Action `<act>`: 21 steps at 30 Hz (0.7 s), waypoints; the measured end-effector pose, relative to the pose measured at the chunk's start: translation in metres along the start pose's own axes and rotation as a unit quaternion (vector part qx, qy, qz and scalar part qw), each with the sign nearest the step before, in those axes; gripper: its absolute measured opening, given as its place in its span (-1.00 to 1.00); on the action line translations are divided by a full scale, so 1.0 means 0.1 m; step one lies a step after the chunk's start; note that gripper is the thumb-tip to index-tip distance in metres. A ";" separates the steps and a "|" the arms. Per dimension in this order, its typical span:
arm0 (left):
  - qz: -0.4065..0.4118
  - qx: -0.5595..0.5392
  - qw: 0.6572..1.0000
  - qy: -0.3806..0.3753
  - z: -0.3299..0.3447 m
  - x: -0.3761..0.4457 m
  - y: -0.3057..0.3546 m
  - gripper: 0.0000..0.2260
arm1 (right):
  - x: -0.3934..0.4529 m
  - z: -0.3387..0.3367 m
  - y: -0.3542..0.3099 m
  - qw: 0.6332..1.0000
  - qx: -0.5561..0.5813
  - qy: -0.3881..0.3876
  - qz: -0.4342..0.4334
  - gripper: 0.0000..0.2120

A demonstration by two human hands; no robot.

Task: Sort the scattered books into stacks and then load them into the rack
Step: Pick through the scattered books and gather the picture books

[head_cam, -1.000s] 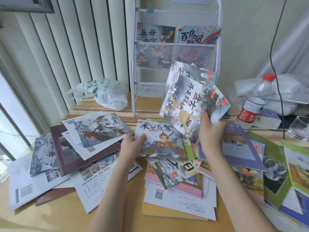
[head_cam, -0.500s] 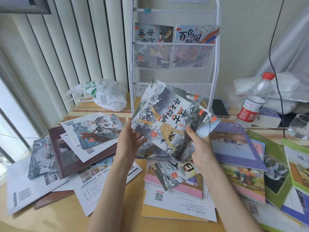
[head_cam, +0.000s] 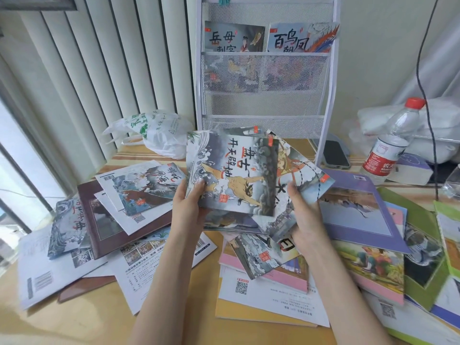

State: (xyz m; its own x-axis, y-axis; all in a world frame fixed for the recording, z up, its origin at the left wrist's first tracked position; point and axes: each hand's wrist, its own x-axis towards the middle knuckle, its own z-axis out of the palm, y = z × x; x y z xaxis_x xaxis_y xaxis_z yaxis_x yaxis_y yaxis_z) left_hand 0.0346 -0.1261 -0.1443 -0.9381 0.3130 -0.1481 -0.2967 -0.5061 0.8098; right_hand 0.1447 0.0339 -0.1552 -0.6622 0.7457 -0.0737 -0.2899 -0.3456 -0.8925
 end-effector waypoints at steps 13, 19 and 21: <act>0.003 0.034 0.992 -0.119 0.07 -0.11 0.06 -0.86 | 0.03 -0.04 0.03 0.999 0.034 0.019 -0.033 -0.61; -0.048 0.111 0.983 -0.141 0.11 -0.16 0.02 -0.68 | 0.06 -0.05 -0.01 0.995 0.083 0.057 0.003 -0.72; -0.028 0.171 0.975 -0.141 0.12 -0.18 0.00 -0.74 | 0.05 -0.04 -0.02 0.994 0.089 0.067 0.011 -0.65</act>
State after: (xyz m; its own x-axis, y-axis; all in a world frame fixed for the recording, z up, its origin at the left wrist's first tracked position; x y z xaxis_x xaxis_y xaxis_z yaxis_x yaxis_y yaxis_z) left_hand 0.0542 -0.1217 -0.1349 -0.8215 0.5653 -0.0740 -0.2230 -0.1991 0.9543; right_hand 0.1444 0.0405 -0.1557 -0.5749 0.8021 -0.1616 -0.4013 -0.4485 -0.7986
